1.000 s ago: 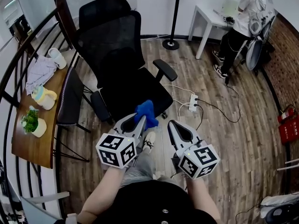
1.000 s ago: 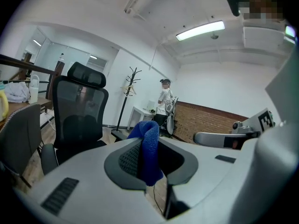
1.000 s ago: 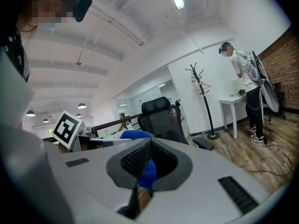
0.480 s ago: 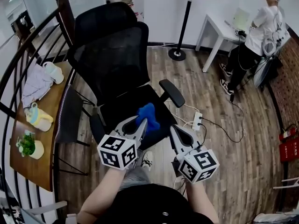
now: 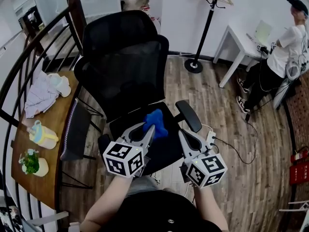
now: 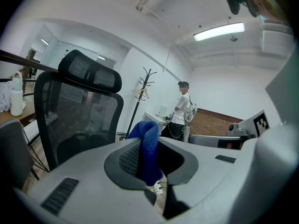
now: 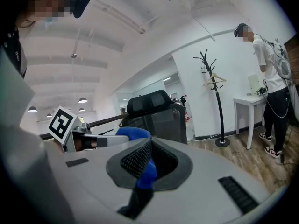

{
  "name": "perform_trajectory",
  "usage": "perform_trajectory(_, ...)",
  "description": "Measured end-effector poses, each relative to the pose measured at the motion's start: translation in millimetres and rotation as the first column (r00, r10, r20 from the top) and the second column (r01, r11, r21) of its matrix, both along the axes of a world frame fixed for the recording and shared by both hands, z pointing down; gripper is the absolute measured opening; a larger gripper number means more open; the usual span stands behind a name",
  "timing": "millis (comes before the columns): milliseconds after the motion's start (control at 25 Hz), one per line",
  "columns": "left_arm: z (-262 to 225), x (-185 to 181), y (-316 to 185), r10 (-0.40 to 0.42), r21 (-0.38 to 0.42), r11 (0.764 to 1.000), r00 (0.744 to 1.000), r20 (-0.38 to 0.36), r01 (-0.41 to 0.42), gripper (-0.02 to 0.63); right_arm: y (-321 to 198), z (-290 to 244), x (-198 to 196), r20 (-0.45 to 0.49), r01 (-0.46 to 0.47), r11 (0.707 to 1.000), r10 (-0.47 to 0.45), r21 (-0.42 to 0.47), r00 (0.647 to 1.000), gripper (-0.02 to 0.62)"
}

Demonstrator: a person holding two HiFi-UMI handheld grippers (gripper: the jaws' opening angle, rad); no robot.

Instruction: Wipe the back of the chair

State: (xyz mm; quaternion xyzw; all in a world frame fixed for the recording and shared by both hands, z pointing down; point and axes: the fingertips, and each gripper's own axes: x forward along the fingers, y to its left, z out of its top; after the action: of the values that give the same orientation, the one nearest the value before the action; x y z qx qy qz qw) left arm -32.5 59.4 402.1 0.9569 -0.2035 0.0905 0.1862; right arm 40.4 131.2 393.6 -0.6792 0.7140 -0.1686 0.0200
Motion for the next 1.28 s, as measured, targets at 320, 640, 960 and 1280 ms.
perform_trajectory(320,-1,0,-31,-0.039,-0.008,0.999,0.999,-0.006,0.039,0.066,-32,0,1,0.009,0.038,0.999,-0.038,-0.007,0.999,0.029)
perform_trajectory(640,4,-1,-54,-0.080,-0.028,0.996,0.997,0.002,0.080,0.066,-59,-5,5,0.022,0.079,0.997,-0.079,0.004,0.997,0.029)
perform_trajectory(960,-3,13,-88,-0.150,-0.012,0.989,0.989,-0.004,0.150,0.066,-105,-7,19,0.028,0.148,0.989,-0.149,0.018,0.988,0.029)
perform_trajectory(1280,-19,25,-135,-0.221,0.038,0.974,0.975,-0.016,0.222,0.066,-163,-26,37,0.001,0.253,0.966,-0.253,0.062,0.967,0.029)
